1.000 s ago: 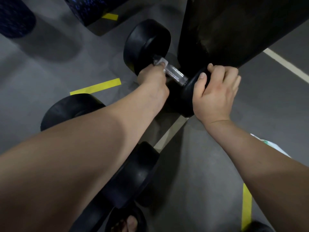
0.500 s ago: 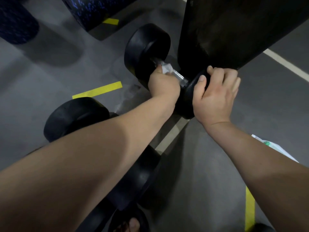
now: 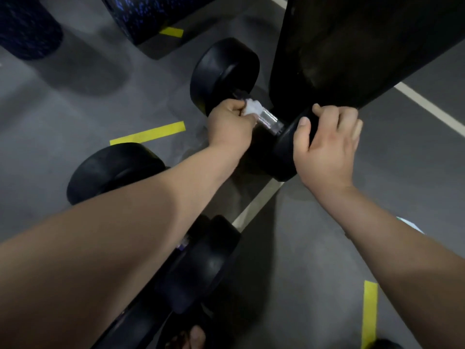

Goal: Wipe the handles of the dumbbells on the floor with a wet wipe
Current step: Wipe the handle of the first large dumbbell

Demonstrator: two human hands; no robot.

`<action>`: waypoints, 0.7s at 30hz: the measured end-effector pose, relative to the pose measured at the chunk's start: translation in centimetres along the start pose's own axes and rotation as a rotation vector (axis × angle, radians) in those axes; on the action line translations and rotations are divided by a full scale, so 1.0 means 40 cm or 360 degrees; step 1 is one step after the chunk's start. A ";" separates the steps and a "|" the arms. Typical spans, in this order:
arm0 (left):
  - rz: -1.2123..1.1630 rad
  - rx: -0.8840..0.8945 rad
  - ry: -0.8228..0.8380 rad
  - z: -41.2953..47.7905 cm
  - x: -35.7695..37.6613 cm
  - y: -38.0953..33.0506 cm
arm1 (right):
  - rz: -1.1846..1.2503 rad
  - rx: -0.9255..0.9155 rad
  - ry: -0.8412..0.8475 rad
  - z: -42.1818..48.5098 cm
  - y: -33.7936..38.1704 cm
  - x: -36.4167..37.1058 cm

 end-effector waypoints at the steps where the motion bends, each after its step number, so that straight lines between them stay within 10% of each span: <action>1: -0.0004 -0.0008 0.0074 -0.003 -0.006 0.000 | -0.0002 0.0008 0.0060 0.007 0.000 -0.010; 11: -0.0024 0.0176 0.0304 -0.031 -0.112 -0.043 | 0.0109 -0.0603 0.0650 0.138 0.144 -0.040; 21: -0.0453 -0.0061 0.0645 -0.018 -0.132 -0.092 | 0.0493 -0.0264 0.0886 0.187 0.158 0.016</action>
Point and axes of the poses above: each hand's wrist, its own z-axis towards the middle knuckle, its own x-axis out of the palm, y = z × x, the point moved 2 cm from there along z, towards the middle knuckle, and after that the axes turned 3 degrees about -z, right-handed, at the moved point
